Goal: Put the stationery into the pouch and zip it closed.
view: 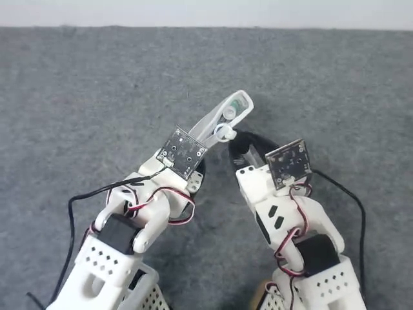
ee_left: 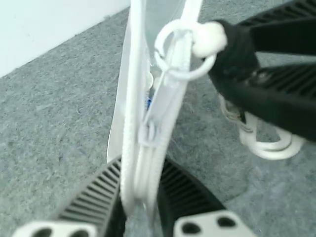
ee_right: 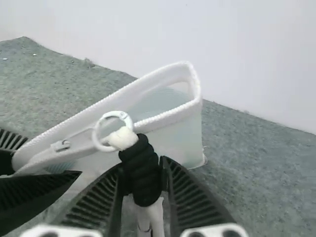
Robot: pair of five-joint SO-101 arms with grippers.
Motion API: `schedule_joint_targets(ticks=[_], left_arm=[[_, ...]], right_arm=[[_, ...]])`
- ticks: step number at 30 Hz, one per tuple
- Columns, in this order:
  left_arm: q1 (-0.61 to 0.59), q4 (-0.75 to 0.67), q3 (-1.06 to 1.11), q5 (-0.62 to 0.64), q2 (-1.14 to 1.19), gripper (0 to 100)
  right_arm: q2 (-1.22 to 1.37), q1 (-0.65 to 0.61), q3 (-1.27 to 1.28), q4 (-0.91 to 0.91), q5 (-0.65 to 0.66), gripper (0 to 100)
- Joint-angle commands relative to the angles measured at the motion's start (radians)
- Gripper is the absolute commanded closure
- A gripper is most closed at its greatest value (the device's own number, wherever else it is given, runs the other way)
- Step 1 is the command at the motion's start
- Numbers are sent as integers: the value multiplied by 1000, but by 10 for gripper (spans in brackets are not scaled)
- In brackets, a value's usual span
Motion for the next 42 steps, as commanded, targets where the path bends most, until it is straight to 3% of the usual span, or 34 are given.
schedule_joint_targets(ticks=[1, 42], left_arm=[[-11, -3, 7, 2, -2, 991], [-18, 2, 7, -17, -2, 991]], right_arm=[[-33, 84, -89, 5, -20, 992], [-31, 366, -101, -59, -101, 992]])
